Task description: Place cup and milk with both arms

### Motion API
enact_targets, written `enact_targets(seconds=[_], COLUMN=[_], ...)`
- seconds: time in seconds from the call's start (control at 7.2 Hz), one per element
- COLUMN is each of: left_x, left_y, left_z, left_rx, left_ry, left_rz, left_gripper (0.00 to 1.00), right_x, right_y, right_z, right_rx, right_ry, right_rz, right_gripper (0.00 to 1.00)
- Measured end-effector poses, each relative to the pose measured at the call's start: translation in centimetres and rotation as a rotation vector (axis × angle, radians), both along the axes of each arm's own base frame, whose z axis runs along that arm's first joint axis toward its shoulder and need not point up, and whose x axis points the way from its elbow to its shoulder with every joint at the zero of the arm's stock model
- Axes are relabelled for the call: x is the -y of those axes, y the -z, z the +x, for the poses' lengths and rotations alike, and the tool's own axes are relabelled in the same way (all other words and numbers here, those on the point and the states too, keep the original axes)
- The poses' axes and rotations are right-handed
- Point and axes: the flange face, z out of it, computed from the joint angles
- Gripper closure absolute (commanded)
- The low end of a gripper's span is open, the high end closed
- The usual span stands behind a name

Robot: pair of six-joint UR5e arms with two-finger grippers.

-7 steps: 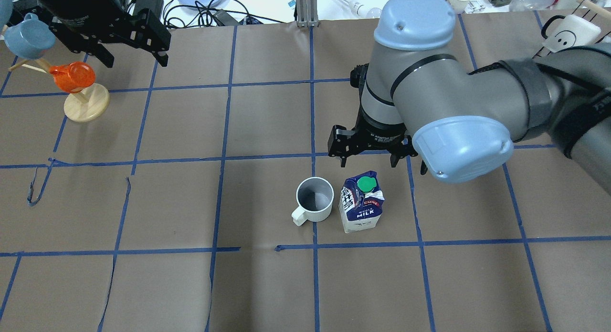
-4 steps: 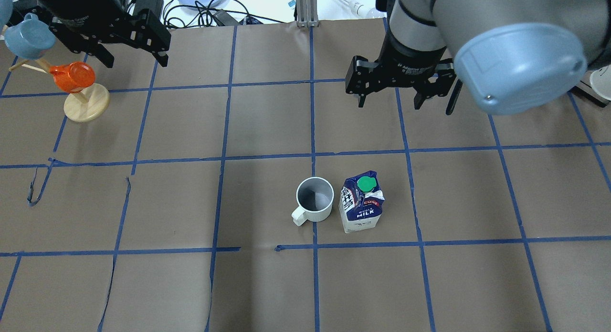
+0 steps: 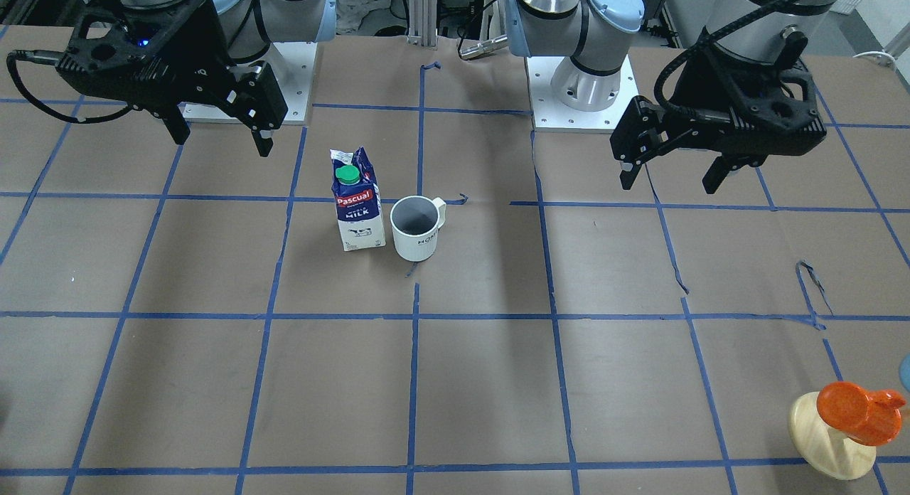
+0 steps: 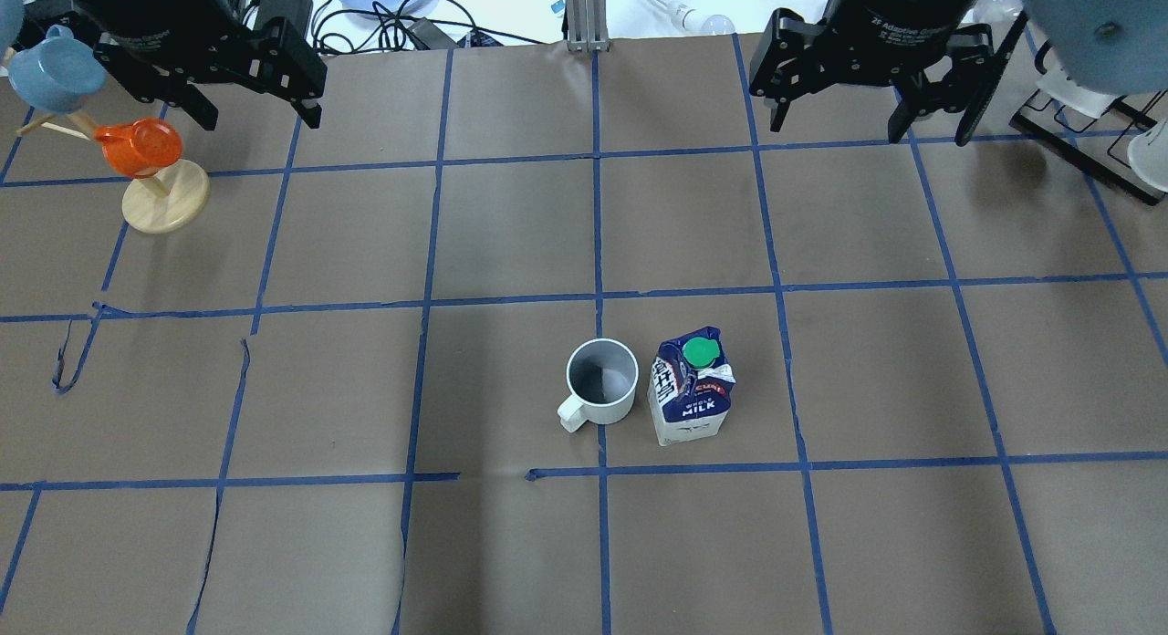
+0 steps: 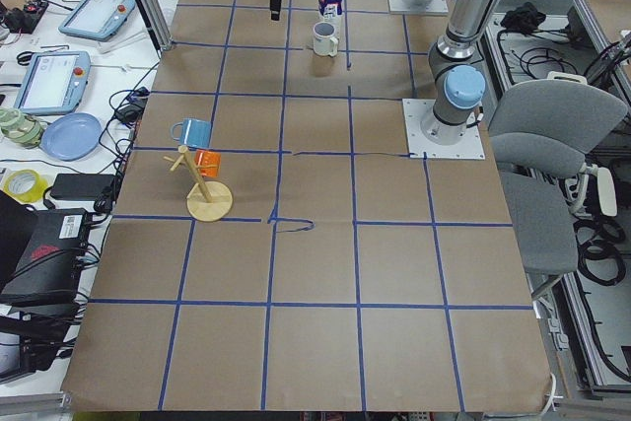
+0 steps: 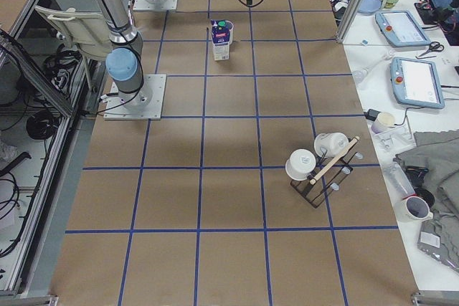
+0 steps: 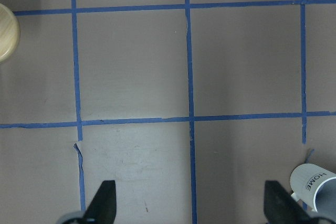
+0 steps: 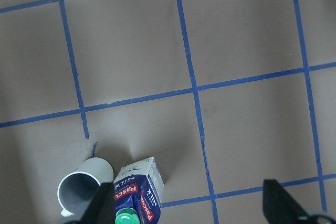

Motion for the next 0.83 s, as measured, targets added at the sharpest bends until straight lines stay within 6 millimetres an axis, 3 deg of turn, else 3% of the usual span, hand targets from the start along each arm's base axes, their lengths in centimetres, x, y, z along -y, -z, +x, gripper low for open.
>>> enact_targets(seconds=[0.83], left_x=[0.08], left_y=[0.07], left_z=[-0.01], left_rx=[-0.002], left_ry=[-0.001], left_rz=[0.001], left_gripper=[0.00], right_x=[0.06], right_y=[0.43], right_z=[-0.25], right_rx=[-0.011], right_ry=[-0.098], right_rz=[0.013], right_gripper=[0.00])
